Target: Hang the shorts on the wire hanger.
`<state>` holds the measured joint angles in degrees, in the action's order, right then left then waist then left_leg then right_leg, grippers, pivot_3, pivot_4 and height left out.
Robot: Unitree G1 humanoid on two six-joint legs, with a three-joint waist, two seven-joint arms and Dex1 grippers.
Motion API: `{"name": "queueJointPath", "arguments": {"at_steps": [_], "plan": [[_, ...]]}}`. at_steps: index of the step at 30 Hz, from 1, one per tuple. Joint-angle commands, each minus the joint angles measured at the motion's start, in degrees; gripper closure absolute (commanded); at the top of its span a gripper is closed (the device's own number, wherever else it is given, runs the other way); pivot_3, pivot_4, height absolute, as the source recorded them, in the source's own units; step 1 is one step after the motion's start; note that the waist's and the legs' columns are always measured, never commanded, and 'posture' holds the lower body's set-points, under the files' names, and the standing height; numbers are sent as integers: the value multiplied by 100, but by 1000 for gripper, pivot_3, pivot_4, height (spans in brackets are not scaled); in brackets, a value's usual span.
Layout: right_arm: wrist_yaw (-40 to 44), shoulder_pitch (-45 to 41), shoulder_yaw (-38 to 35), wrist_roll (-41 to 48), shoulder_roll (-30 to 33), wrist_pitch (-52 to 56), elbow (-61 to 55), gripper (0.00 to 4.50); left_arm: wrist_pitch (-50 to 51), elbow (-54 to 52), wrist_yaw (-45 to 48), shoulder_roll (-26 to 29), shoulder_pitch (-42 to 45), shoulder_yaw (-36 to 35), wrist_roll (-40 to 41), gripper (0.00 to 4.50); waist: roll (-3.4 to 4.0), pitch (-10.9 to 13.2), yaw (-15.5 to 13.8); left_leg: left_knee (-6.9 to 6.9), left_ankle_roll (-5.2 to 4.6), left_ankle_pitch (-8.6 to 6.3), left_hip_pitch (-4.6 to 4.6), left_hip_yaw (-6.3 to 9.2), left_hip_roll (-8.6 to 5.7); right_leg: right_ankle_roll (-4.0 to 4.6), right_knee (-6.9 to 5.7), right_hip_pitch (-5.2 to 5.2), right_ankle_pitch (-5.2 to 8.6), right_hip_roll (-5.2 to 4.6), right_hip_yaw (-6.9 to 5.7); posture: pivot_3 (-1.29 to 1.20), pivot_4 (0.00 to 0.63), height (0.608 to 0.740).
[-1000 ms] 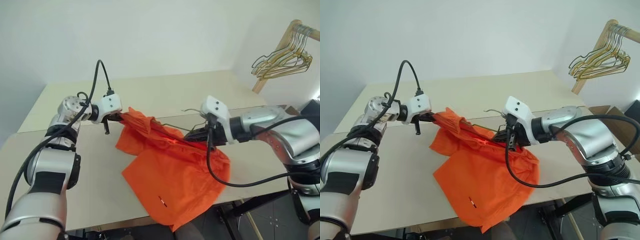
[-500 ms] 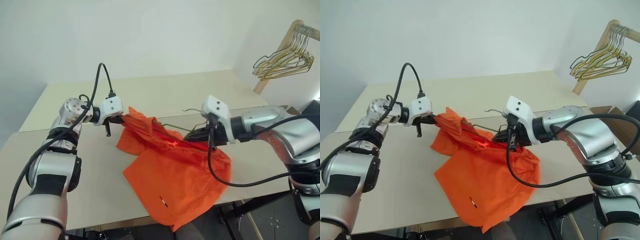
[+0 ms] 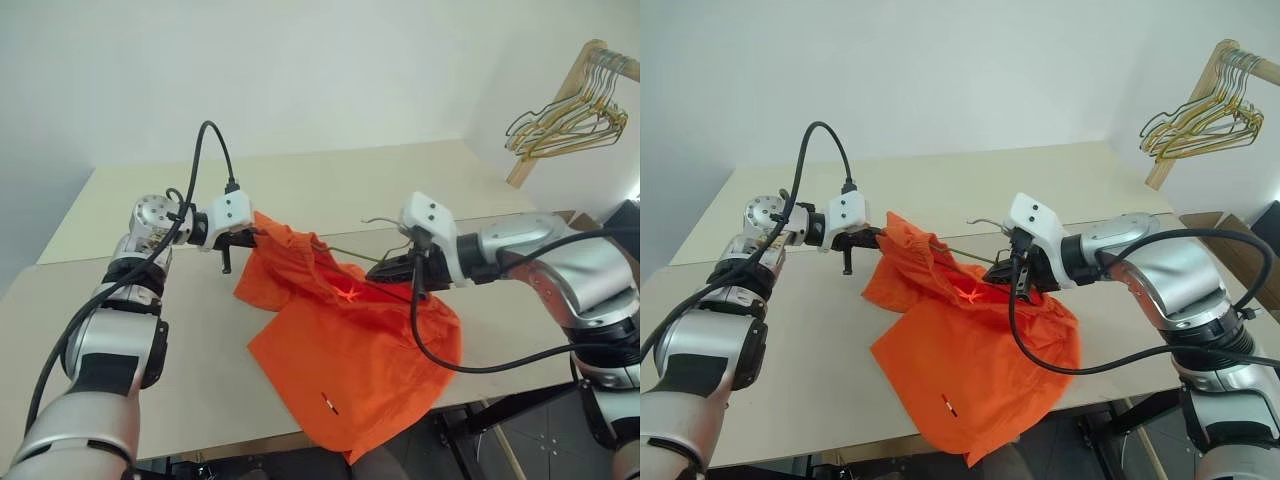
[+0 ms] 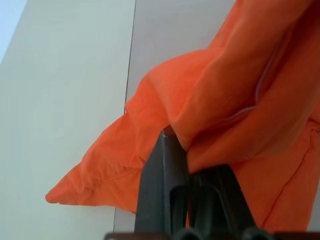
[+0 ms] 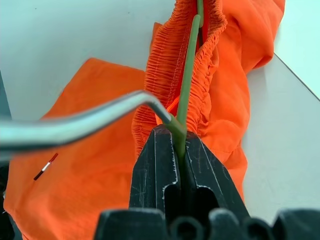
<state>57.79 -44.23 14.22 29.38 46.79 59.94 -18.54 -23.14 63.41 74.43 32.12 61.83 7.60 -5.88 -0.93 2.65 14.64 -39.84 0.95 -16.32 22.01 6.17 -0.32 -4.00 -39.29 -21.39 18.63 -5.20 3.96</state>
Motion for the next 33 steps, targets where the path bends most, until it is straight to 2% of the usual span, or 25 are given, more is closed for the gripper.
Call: {"name": "queueJointPath", "arguments": {"at_steps": [1,3,6,13,18,19,24,33], "plan": [[10,-121,-82,-26,-1,-131,-61,4500,172,-336,164,51,65,-195,297,4454,0,0,-2,0,0,0,0,0,0,0,0,0,0,0,0,-157,0,740],[21,-93,-91,-26,11,-138,-60,4500,142,-390,251,166,27,-113,234,4454,0,0,1,0,0,0,0,0,0,0,0,0,0,0,0,-157,0,740],[35,-64,-103,-19,23,-150,-60,4500,204,-331,295,332,10,8,75,3856,0,0,19,1,0,0,-2,0,1,0,0,0,0,2,0,-153,0,740],[33,-35,-121,-14,21,-157,-65,4500,157,-465,974,819,-118,129,55,1745,0,0,6,2,1,1,-4,0,1,0,-1,1,0,2,0,-151,0,740],[57,-24,-95,-41,54,-176,-46,4500,275,-513,1389,991,120,44,250,170,0,0,-18,1,1,1,-3,0,1,0,0,2,0,2,0,-152,0,740],[66,-29,-84,-49,56,-182,-38,4500,296,-634,1588,962,170,-6,399,25,0,0,-46,1,1,1,-3,0,0,0,-1,2,0,1,0,-152,0,740],[123,-105,-19,-108,26,-218,17,4500,528,-1391,1807,661,240,165,1071,25,0,0,-160,0,2,1,-1,1,1,0,0,2,0,1,-1,-151,0,740],[192,-300,117,-234,-79,-262,94,4500,-180,-1217,1740,-149,397,801,437,25,1,-1,-143,0,3,2,-5,-2,2,0,4,4,0,2,0,-162,0,740]]}}
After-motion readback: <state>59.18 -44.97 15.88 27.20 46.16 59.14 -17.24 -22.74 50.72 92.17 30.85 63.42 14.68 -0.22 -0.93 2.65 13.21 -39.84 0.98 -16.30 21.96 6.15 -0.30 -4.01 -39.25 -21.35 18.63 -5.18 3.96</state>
